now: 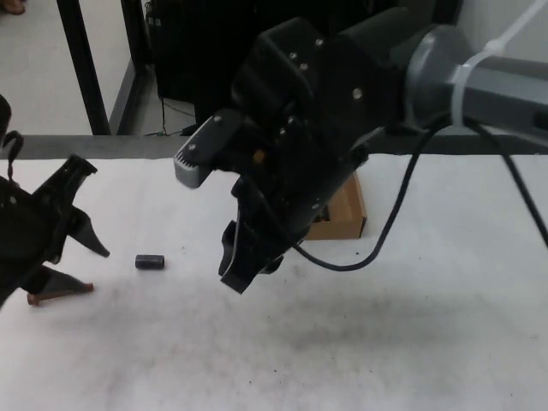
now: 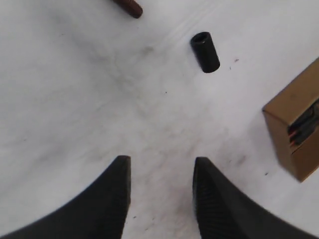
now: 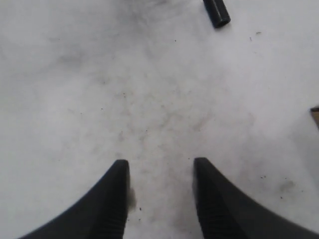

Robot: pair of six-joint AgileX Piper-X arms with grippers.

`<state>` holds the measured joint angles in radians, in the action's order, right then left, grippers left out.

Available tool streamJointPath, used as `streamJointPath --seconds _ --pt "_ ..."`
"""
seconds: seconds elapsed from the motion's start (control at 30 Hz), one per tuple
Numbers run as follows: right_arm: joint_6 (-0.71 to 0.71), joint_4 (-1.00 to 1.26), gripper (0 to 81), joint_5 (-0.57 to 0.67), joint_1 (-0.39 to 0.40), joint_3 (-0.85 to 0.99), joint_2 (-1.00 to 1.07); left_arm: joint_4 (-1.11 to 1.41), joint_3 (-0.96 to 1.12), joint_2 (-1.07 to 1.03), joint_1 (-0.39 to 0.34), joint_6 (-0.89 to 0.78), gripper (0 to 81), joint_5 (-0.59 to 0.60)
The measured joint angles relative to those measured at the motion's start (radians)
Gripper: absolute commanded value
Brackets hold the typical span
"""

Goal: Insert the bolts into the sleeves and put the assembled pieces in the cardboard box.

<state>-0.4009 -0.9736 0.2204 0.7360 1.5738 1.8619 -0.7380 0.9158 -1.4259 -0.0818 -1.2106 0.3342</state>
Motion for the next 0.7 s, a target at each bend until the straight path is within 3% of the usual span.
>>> streamJointPath --seconds 0.23,0.5,0.7 --pt "-0.067 0.000 40.3 -0.047 0.005 0.045 0.064 0.105 -0.024 0.000 0.046 -0.161 38.6 -0.105" --pt "-0.112 -0.011 40.3 -0.088 0.008 0.212 0.176 0.110 -0.028 -0.015 0.142 -0.118 38.6 -0.148" --pt "-0.108 -0.046 40.3 -0.062 0.008 0.341 0.265 0.110 -0.028 -0.077 0.152 -0.109 38.3 -0.125"
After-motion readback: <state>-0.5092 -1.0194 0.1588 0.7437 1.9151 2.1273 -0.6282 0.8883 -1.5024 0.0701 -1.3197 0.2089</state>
